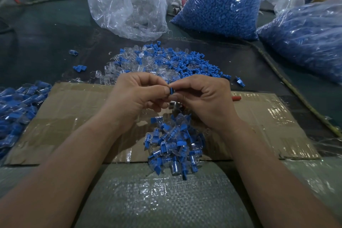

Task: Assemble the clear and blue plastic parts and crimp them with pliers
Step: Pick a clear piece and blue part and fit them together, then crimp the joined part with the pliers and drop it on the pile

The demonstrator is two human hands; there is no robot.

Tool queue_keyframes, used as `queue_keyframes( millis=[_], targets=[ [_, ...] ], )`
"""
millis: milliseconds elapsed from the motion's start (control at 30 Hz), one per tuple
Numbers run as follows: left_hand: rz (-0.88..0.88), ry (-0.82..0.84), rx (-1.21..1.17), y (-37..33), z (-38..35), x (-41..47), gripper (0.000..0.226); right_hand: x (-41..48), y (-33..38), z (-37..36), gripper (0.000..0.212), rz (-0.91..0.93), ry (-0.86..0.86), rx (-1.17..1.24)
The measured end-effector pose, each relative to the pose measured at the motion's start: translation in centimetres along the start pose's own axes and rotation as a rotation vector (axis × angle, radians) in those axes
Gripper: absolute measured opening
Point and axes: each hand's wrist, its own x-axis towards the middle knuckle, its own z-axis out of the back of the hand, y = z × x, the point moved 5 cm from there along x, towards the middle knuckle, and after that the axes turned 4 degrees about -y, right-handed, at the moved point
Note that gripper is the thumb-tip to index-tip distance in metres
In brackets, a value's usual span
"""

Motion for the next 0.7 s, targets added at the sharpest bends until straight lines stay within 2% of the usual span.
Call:
queue_keyframes(
  millis=[133,200,267,500,567,700],
  targets=[
    [0.024,0.047,-0.062,0.1,0.1,0.2,0.006,0.0,-0.3,0.3,0.029,-0.016,-0.027,0.02],
    [0.032,0.054,-0.085,0.2,0.2,0.3,0.013,-0.1,-0.3,0.4,0.027,-0.02,-0.018,-0.005],
    [0.033,0.058,-0.094,0.3,0.1,0.3,0.01,0.0,-0.3,0.3,0.026,-0.02,-0.012,-0.016],
    [0.038,0.038,0.015,0.3,0.1,0.2,0.006,0.1,0.2,0.0,0.021,0.015,0.041,-0.079],
    [0.037,0.019,0.028,0.4,0.1,0.2,0.007,0.1,-0.1,0.0,0.024,-0.045,0.088,-0.095],
    [0.038,-0.039,-0.026,0.5,0.6,0.2,0.012,0.0,-2.4,1.9,0.039,-0.348,0.156,-0.204]
  ],
)
